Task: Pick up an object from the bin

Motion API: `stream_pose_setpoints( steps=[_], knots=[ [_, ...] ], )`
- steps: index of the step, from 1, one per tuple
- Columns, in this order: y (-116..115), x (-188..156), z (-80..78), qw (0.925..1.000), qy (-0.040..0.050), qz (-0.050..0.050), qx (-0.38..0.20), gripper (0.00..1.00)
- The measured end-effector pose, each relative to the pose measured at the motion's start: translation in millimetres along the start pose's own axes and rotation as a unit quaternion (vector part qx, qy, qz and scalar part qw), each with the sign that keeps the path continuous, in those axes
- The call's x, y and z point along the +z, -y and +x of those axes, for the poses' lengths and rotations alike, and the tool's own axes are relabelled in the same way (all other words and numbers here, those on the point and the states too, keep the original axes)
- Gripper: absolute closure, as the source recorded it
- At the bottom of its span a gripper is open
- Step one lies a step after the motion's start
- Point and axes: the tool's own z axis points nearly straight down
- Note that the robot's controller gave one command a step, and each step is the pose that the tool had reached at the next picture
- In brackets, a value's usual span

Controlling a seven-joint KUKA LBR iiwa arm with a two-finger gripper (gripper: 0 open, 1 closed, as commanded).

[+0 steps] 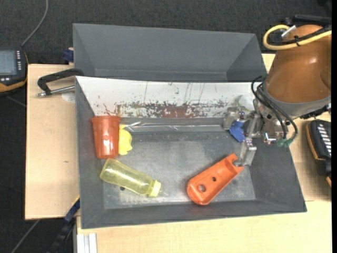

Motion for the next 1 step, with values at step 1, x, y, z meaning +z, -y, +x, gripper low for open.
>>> stream_pose_setpoints(
  steps=[1],
  knots=[
    [-0.2, -4.7, -1.3, 1.0, 0.0046, 0.0, -0.001, 0.0]
  ],
)
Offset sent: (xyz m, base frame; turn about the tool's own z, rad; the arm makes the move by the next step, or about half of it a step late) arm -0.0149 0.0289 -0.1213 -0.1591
